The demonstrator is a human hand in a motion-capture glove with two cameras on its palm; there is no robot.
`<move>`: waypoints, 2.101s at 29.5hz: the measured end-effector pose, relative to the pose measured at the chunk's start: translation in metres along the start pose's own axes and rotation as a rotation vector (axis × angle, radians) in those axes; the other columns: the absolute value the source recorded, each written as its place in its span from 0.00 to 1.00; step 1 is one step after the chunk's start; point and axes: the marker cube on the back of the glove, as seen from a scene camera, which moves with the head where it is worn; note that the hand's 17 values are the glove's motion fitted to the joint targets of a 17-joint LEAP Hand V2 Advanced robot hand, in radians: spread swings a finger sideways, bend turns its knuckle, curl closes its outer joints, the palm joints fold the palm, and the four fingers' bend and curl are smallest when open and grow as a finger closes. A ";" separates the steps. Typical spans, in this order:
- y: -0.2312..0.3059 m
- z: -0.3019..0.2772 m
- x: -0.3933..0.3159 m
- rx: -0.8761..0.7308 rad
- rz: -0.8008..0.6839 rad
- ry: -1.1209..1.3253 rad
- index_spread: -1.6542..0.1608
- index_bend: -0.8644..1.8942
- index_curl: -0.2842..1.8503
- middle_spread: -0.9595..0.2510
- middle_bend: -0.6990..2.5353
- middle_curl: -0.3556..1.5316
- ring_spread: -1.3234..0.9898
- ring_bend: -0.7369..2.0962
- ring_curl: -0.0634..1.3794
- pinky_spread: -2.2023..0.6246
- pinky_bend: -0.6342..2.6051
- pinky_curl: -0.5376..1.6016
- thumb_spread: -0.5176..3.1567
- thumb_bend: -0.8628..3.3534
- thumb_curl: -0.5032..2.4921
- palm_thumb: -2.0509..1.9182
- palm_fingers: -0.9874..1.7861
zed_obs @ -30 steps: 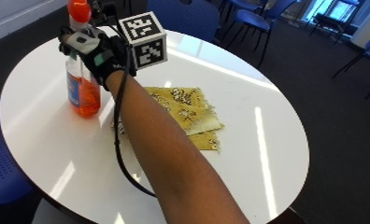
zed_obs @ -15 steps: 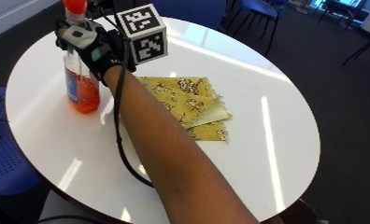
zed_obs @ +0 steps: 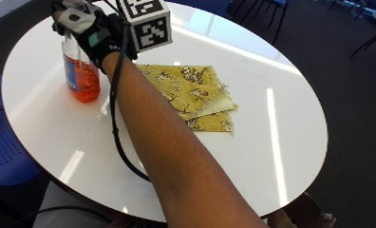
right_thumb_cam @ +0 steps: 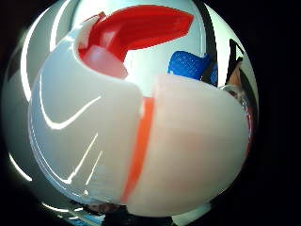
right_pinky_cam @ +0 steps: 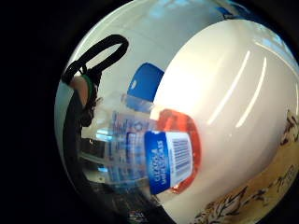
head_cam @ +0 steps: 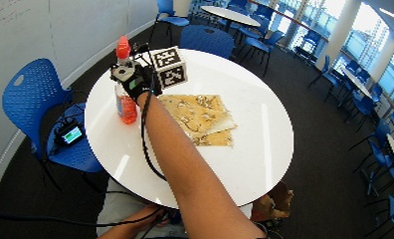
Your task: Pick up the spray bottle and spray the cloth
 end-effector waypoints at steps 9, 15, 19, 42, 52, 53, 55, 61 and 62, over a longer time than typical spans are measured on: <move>0.005 0.006 0.006 -0.014 0.013 -0.006 0.74 0.41 0.40 0.61 0.39 0.46 0.47 0.41 0.37 0.69 0.27 0.43 0.23 0.20 0.45 0.75 0.82; 0.011 0.025 0.018 -0.023 0.041 -0.018 0.74 0.41 0.40 0.60 0.38 0.46 0.47 0.41 0.37 0.69 0.27 0.43 0.24 0.20 0.45 0.75 0.82; 0.012 0.029 0.027 -0.076 0.070 -0.037 0.74 0.41 0.40 0.60 0.39 0.46 0.47 0.41 0.36 0.69 0.26 0.43 0.24 0.20 0.45 0.75 0.81; 0.026 0.025 0.046 -0.147 0.134 0.052 0.72 0.34 0.35 0.64 0.36 0.44 0.50 0.41 0.35 0.81 0.25 0.36 0.35 0.19 0.40 0.72 0.59; 0.065 -0.006 0.032 -0.113 -0.037 0.379 0.70 0.33 0.27 0.77 0.27 0.39 0.54 0.40 0.33 0.84 0.33 0.40 0.37 0.19 0.35 0.66 0.36; 0.069 -0.010 0.027 -0.111 -0.063 0.399 0.70 0.33 0.27 0.77 0.27 0.39 0.54 0.39 0.32 0.84 0.34 0.40 0.37 0.19 0.34 0.65 0.36; 0.079 -0.017 0.015 -0.108 -0.119 0.431 0.70 0.34 0.26 0.78 0.27 0.38 0.54 0.39 0.30 0.84 0.34 0.40 0.38 0.19 0.34 0.65 0.36; 0.119 -0.034 -0.021 -0.142 -0.271 0.533 0.69 0.35 0.24 0.80 0.28 0.38 0.55 0.39 0.29 0.85 0.34 0.40 0.38 0.19 0.32 0.64 0.36; 0.125 -0.035 -0.026 -0.151 -0.289 0.545 0.69 0.36 0.24 0.80 0.28 0.38 0.55 0.39 0.28 0.85 0.34 0.40 0.38 0.19 0.32 0.64 0.36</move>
